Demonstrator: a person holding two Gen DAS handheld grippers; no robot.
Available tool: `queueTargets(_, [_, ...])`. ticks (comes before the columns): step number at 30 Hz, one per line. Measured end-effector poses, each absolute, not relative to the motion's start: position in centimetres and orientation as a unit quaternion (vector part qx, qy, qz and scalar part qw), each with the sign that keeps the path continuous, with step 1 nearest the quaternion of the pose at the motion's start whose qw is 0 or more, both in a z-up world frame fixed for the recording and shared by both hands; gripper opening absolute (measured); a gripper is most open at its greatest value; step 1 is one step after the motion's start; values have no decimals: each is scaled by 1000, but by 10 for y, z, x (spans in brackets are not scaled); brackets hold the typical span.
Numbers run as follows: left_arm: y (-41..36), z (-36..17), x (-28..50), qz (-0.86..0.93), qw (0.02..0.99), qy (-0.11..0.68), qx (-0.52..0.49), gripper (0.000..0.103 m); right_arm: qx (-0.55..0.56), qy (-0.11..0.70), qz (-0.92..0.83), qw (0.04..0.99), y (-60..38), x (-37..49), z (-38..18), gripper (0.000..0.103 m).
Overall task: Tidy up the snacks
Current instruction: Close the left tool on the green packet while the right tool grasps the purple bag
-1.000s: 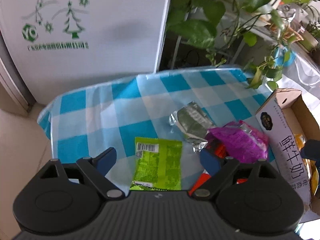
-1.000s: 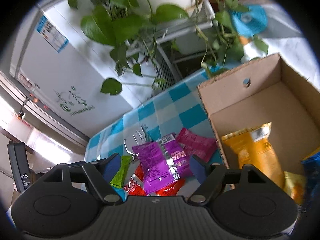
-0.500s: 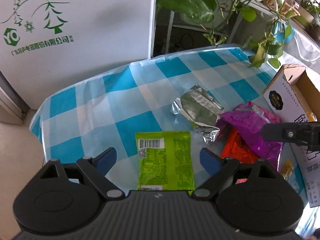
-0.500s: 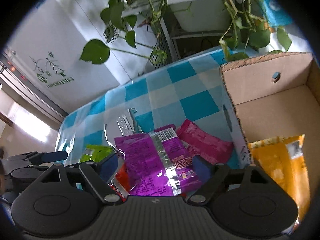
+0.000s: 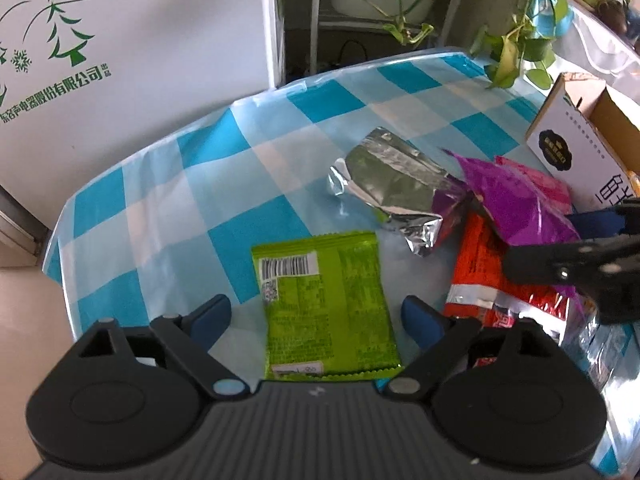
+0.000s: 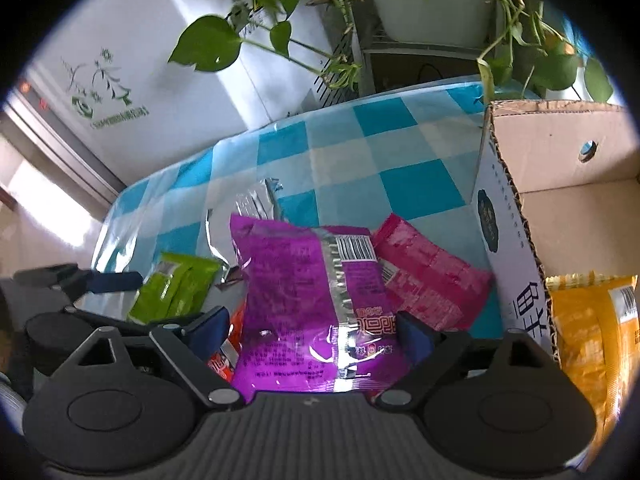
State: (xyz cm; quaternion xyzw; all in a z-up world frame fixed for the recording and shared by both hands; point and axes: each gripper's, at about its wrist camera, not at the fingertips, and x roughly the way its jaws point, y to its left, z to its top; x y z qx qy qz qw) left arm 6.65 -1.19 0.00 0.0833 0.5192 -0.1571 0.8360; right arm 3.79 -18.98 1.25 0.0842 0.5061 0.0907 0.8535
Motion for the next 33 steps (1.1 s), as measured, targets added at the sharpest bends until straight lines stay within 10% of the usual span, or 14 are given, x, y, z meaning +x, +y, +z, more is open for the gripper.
queueTargets(11, [-15,7,59,-178,841,503,87,58,91,501,91,856,-190,33,15,73])
queueTargets(33, [1,26,52,-149,865,478,31,54,96,489,106,860,-186,26,25,72])
